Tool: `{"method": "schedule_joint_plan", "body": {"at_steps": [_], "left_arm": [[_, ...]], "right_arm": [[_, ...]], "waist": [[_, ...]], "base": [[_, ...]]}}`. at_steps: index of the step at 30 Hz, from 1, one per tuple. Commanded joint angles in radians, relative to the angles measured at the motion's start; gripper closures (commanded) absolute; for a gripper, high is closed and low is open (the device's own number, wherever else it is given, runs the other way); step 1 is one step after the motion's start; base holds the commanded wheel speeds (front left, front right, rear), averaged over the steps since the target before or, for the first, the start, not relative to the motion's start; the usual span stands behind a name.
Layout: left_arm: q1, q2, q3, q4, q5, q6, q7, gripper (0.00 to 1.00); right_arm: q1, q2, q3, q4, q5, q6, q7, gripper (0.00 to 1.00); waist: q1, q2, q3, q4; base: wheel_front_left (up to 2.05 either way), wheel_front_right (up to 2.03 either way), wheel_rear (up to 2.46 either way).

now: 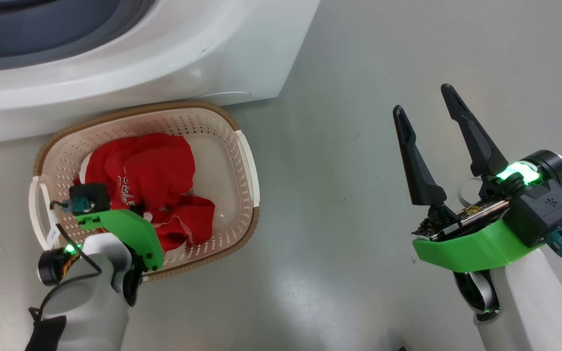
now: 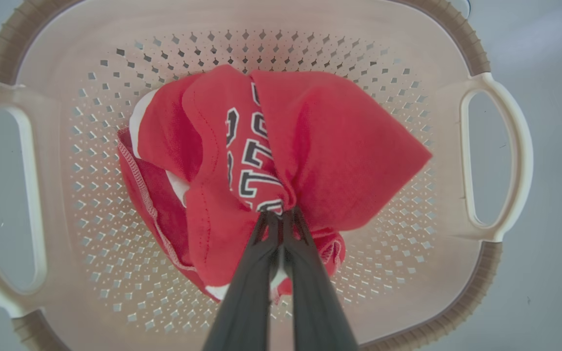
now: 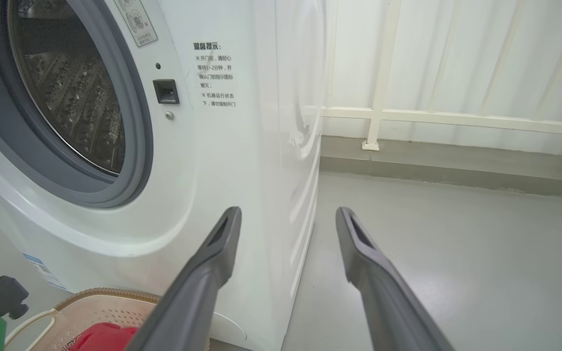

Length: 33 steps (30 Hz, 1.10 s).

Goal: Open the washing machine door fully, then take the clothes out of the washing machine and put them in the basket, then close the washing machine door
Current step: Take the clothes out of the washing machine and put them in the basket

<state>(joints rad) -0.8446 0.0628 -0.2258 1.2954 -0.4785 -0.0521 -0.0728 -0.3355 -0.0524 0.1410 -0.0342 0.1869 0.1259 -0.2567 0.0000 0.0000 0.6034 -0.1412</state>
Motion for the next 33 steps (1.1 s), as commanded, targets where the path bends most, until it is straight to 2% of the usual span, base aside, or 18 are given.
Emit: {"method": "schedule_joint_plan", "body": {"at_steps": [1,2,10,19,28,33], "left_arm": [[0.022,0.037,0.022,-0.007,-0.010,0.005,-0.005,0.18],[0.020,0.040,0.018,-0.007,-0.007,0.006,-0.014,0.00],[0.021,0.042,0.037,-0.006,-0.041,-0.028,-0.096,0.00],[0.057,0.055,0.036,-0.053,-0.032,-0.031,-0.185,0.00],[0.183,0.064,0.114,-0.330,0.003,-0.020,-0.189,0.00],[0.259,0.047,0.145,-0.470,0.044,-0.022,-0.189,0.00]], "right_arm": [[-0.006,0.002,0.019,-0.021,0.011,0.005,-0.005,0.00],[-0.007,0.002,0.018,-0.021,0.012,0.005,-0.005,0.00],[0.002,0.002,-0.010,-0.014,0.006,0.005,-0.005,0.00],[0.019,0.002,-0.064,-0.003,-0.019,0.005,-0.005,0.00],[0.057,0.002,-0.094,0.017,-0.037,0.005,-0.005,0.00],[0.081,0.002,-0.114,0.031,-0.052,0.005,-0.005,0.00]], "waist": [[0.0000,0.0000,-0.001,0.001],[0.0000,0.0000,-0.003,0.002],[0.0000,0.0000,-0.045,0.023],[0.0000,0.0000,-0.130,0.063],[0.0000,0.0000,-0.225,0.096],[0.0000,0.0000,-0.285,0.112]], "base": [[0.00,0.00,0.00],[0.00,0.00,0.00],[0.00,0.00,0.00],[0.00,0.00,0.00],[0.00,0.00,0.00],[0.00,0.00,0.00]]}}
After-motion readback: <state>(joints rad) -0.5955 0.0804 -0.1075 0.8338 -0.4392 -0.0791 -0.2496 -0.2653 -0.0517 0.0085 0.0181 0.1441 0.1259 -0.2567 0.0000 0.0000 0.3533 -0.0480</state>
